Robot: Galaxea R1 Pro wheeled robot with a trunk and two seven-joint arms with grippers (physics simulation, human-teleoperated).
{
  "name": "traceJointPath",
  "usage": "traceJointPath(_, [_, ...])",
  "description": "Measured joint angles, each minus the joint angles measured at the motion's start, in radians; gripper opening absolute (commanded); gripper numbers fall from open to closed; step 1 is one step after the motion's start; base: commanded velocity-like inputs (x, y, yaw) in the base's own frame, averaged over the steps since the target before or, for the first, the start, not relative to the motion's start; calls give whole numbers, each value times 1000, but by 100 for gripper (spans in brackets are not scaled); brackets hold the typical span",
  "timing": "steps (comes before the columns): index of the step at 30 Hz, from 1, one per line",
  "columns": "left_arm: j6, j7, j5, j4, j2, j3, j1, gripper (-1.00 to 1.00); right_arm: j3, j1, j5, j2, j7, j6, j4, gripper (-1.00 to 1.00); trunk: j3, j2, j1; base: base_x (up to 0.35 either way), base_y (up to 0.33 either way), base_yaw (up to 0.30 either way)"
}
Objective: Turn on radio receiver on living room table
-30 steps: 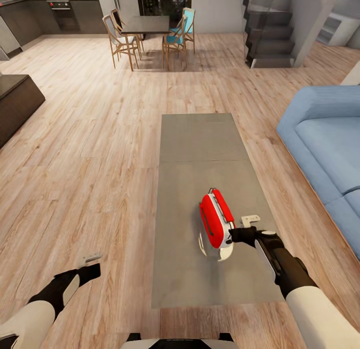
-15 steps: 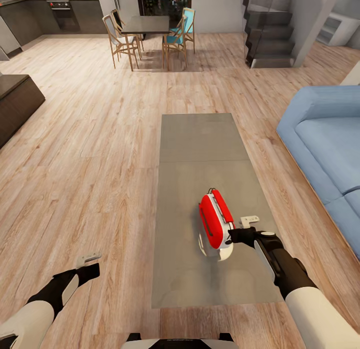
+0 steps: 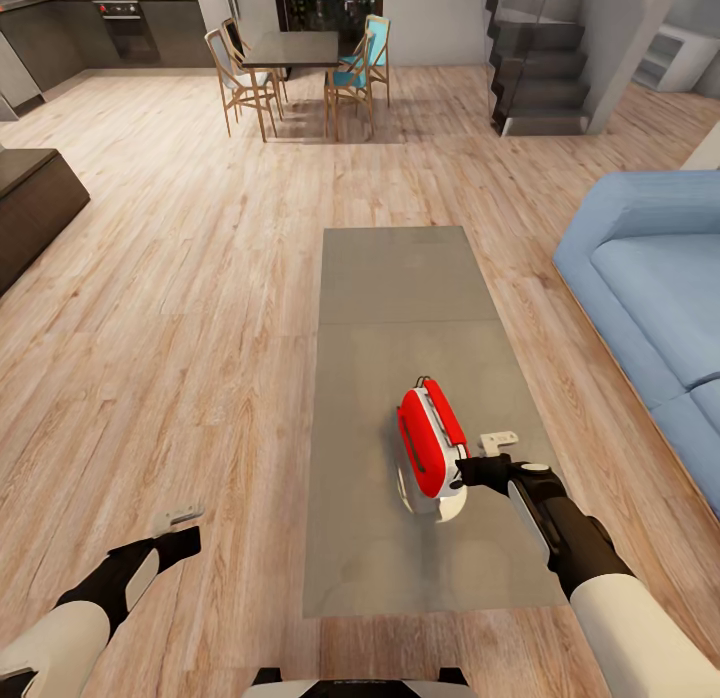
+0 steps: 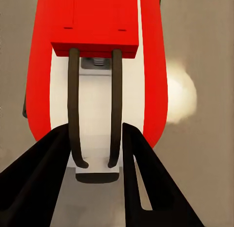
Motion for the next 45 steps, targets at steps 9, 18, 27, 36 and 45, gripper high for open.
traceJointPath(9, [0,2,0,0,-2,-1,0,-100,0,0,0,0,0,0,0,-100,0,0,0,0,0,0])
traceJointPath(18, [0,2,-2,1,-2,-2,0,-100,0,0,0,0,0,0,1,-100,0,0,0,0,0,0])
traceJointPath(27, [0,2,-2,1,-3,-2,0,-100,0,0,1,0,-2,0,3,-100,-16,-35,19,0,0,0])
traceJointPath(36, [0,2,-4,1,-3,-2,0,-100,0,0,2,0,-3,0,10,-100,-28,-63,34,0,0,0])
traceJointPath(45, [-1,2,-6,1,-3,-2,0,-100,0,0,1,0,-3,0,12,-100,-50,-112,61,0,0,0])
